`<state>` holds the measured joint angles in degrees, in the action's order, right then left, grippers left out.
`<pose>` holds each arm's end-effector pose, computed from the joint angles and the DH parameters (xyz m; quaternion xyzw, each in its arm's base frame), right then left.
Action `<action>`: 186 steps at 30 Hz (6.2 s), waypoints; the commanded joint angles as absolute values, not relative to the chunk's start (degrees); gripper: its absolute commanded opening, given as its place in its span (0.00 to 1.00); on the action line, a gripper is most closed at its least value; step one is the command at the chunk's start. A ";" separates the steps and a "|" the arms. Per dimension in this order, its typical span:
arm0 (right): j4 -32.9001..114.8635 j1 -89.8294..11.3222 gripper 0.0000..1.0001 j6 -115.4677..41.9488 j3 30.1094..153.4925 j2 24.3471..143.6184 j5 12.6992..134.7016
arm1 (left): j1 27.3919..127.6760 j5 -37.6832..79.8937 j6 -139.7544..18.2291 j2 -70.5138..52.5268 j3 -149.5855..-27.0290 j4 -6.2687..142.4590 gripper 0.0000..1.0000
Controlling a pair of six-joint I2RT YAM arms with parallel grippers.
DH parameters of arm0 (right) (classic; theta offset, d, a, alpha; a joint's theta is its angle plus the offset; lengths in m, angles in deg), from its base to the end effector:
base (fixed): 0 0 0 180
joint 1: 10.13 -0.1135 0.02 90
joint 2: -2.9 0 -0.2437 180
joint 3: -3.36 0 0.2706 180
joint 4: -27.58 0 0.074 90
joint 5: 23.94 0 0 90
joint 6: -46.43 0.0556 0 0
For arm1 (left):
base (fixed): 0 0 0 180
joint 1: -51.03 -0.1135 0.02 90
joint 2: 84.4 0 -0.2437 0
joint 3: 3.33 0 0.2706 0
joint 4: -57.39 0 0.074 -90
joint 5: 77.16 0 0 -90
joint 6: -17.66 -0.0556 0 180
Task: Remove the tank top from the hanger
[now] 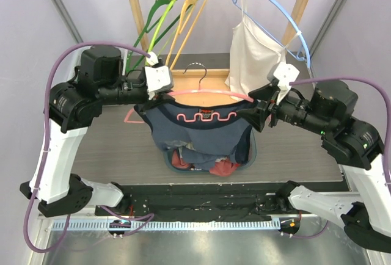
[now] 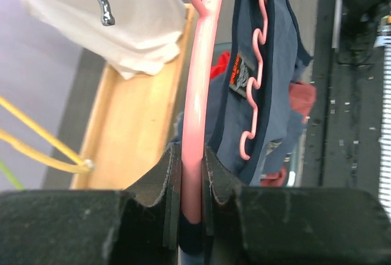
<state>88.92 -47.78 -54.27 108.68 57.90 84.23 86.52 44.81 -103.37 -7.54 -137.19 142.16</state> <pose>0.1299 0.1221 0.4971 -0.4037 0.6541 0.2648 0.5823 0.1614 -0.1512 0.5213 0.5704 0.6102 -0.2549 0.4872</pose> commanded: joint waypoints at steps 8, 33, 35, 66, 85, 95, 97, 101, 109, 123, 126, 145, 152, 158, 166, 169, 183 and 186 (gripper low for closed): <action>73.09 -47.66 0.62 -43.66 93.61 45.45 58.09 | 86.72 40.35 -107.06 -11.36 -139.89 137.87 0.00; 58.14 -47.74 0.20 -25.21 80.33 41.40 64.74 | 85.84 40.88 -107.68 -15.58 -134.88 139.90 0.00; 57.44 -47.74 0.45 -23.28 79.37 41.40 65.27 | 85.66 40.71 -107.67 -15.67 -134.88 139.98 0.00; 46.53 -47.74 0.01 -8.94 72.32 38.93 59.93 | 83.11 44.48 -106.01 -14.97 -136.11 139.90 0.00; 67.19 -47.66 0.01 -17.56 72.60 37.80 37.05 | 82.50 45.27 -105.74 -14.79 -136.46 140.07 0.00; 67.11 -47.74 0.72 -11.77 75.84 34.55 47.60 | 82.41 45.36 -105.74 -13.47 -136.81 140.16 0.00; 65.27 -47.66 0.79 -11.23 75.32 32.62 48.30 | 82.41 45.54 -105.65 -13.38 -136.81 140.07 0.00; 61.14 -47.74 0.80 -9.48 74.26 32.25 50.58 | 82.41 45.80 -105.65 -12.95 -136.99 140.25 0.00; 49.80 -47.74 0.80 -0.07 69.61 36.30 54.98 | 81.80 46.33 -105.39 -13.12 -137.16 140.16 0.00; 48.21 -47.74 0.28 2.13 70.57 39.02 57.36 | 81.62 46.95 -105.39 -13.21 -137.34 140.42 0.00; 47.68 -47.66 0.12 3.01 71.10 39.11 57.97 | 81.62 46.86 -105.48 -13.30 -137.43 140.42 0.00; 64.20 -47.74 0.87 -13.17 74.97 32.27 57.97 | 81.27 46.33 -105.74 -13.38 -136.90 140.34 0.00; 64.03 -47.74 0.83 -7.46 68.38 23.74 62.18 | 81.09 46.68 -105.56 -13.03 -137.25 140.33 0.00; 55.77 -47.74 0.78 -5.17 61.70 23.81 75.28 | 80.92 47.21 -105.30 -12.77 -137.69 140.07 0.00; 52.96 -47.74 0.78 -7.45 63.01 27.86 74.06 | 80.48 47.65 -104.95 -13.03 -137.87 140.07 0.00; 49.99 -47.74 0.75 -6.49 61.88 28.92 74.23 | 80.39 47.91 -104.95 -13.12 -137.87 139.98 0.00; 40.74 -47.74 0.49 -3.06 60.37 31.91 77.48 | 80.39 47.91 -104.95 -13.03 -137.60 140.07 0.01; 40.91 -47.83 0.35 -2.10 61.52 31.29 78.01 | 80.39 47.82 -105.13 -12.95 -137.60 140.16 0.01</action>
<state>45.36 -47.62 -3.74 58.69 31.90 76.52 80.64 45.90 -105.77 -12.44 -135.79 144.15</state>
